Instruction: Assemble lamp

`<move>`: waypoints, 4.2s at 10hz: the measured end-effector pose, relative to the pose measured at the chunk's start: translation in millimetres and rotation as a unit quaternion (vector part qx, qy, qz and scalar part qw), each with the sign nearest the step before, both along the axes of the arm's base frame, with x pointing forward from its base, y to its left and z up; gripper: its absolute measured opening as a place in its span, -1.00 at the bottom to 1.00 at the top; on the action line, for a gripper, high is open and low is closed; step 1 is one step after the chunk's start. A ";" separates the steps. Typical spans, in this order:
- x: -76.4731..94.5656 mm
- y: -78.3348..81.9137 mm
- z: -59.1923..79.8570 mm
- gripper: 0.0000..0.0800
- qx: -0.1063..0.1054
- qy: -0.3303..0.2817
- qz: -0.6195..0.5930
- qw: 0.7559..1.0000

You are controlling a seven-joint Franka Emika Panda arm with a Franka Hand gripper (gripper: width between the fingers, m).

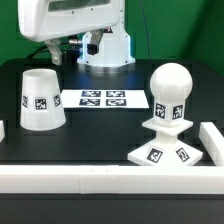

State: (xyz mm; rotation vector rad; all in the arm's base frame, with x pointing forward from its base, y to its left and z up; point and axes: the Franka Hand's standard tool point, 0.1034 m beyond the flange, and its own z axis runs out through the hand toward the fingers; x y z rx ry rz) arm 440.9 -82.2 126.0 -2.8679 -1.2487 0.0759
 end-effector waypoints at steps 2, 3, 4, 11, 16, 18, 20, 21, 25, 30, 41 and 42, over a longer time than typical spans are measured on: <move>-29.5 -13.9 -5.1 0.75 0.002 -0.005 0.013 1.000; -36.8 -24.9 -5.8 0.75 0.004 -0.004 0.019 1.000; -40.3 -33.3 -8.7 0.75 0.004 -0.007 0.030 1.000; -35.5 -43.9 -42.7 0.75 0.004 0.005 0.046 0.999; -34.2 -44.1 -45.1 0.44 0.004 0.007 0.047 0.999; -34.1 -44.1 -45.5 0.11 0.004 0.007 0.047 0.999; -33.9 -43.8 -45.4 -0.73 0.004 0.007 0.047 0.999; -33.3 -43.8 -44.5 -0.73 0.004 0.006 0.047 0.999; -32.0 -40.6 -44.6 -0.88 0.004 0.006 0.048 0.999; -16.8 -4.4 -36.0 -0.88 0.017 0.040 0.048 0.998; 88.0 79.3 55.5 -0.88 0.003 0.075 -0.077 0.994; 87.7 79.1 57.1 -0.88 0.003 0.075 -0.073 0.995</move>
Offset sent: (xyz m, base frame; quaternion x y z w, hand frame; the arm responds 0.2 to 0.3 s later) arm -0.0302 -0.0323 -0.0075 -0.0113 0.0313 -0.0319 0.9989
